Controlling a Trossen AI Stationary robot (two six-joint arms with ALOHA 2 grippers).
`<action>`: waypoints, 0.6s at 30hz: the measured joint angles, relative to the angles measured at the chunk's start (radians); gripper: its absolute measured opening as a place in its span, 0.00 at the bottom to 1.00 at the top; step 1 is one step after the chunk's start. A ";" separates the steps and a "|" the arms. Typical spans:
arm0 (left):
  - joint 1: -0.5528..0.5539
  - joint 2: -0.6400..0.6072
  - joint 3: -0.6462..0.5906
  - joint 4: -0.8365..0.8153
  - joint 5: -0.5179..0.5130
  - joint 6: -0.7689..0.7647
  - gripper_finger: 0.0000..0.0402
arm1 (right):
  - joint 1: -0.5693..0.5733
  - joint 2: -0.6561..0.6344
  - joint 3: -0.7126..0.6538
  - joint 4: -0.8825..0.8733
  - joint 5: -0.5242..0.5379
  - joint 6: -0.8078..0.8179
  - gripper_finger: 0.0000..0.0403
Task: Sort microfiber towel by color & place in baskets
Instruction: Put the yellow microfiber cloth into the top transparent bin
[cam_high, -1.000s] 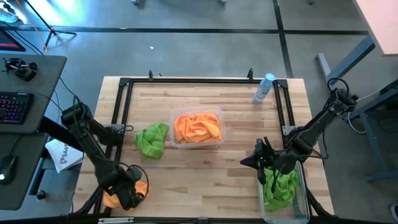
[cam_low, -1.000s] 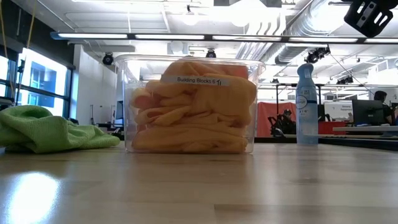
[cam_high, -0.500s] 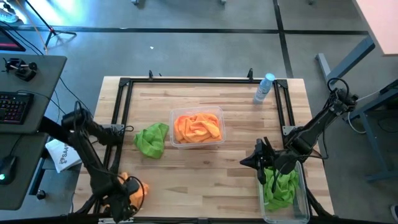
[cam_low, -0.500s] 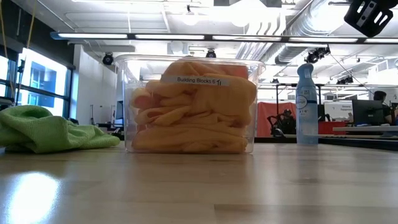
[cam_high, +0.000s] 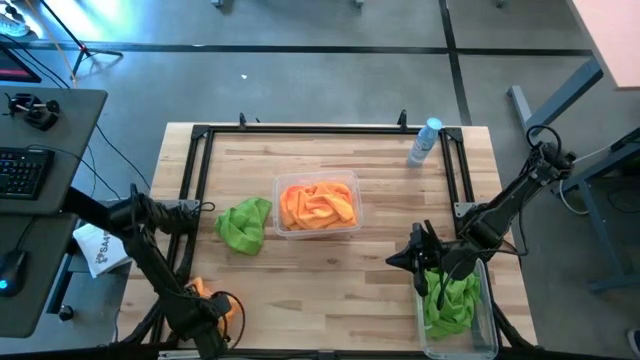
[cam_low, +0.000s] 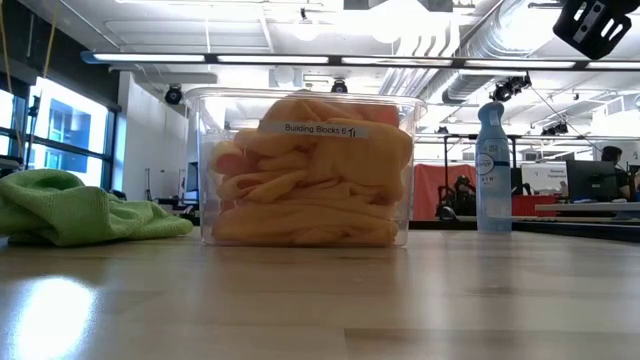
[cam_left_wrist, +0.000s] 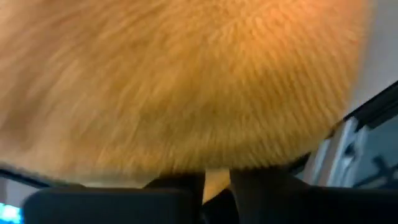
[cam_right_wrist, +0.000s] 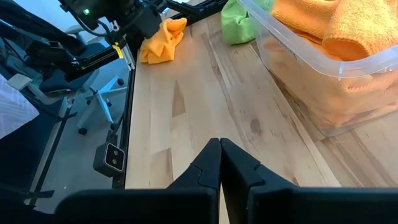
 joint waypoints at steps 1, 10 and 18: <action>0.001 0.007 0.000 0.000 0.022 0.021 0.11 | 0.000 0.000 0.000 0.000 0.000 0.000 0.00; 0.023 -0.055 0.039 -0.061 0.055 0.032 0.00 | 0.000 0.000 0.000 0.000 0.001 0.002 0.00; 0.027 -0.186 0.186 -0.281 -0.162 -0.038 0.00 | 0.000 0.000 0.000 -0.006 0.008 -0.002 0.00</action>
